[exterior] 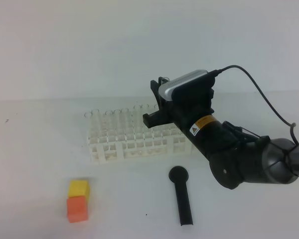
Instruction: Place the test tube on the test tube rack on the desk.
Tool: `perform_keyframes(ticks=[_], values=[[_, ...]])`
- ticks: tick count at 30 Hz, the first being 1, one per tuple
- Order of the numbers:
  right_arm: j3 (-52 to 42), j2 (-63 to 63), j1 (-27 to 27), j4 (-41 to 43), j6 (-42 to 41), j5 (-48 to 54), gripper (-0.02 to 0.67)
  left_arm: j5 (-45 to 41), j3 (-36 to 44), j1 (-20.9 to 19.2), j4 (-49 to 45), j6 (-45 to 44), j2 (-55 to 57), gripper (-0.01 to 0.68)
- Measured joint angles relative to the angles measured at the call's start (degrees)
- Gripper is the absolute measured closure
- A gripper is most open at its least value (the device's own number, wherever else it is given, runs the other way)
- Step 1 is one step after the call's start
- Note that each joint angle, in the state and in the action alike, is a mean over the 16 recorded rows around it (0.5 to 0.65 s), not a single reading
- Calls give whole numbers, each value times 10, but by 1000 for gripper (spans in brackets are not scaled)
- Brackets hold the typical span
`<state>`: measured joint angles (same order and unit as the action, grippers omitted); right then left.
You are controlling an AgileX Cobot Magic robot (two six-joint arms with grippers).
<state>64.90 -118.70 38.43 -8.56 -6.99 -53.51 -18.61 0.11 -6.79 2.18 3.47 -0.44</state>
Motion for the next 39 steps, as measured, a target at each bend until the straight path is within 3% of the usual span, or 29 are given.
perform_keyframes(ticks=[16, 31, 34, 39], values=[[0, 2, 0, 0, 0, 42, 515, 0, 0, 0, 0, 0, 0, 674], [0, 16, 0, -4, -18, 62, 308, 0, 0, 0, 0, 0, 0, 674], [0, 33, 0, -4, -31, 80, 318, 0, 0, 0, 0, 0, 0, 674], [0, 84, 0, -2, -64, 134, 416, 0, 0, 0, 0, 0, 0, 674]])
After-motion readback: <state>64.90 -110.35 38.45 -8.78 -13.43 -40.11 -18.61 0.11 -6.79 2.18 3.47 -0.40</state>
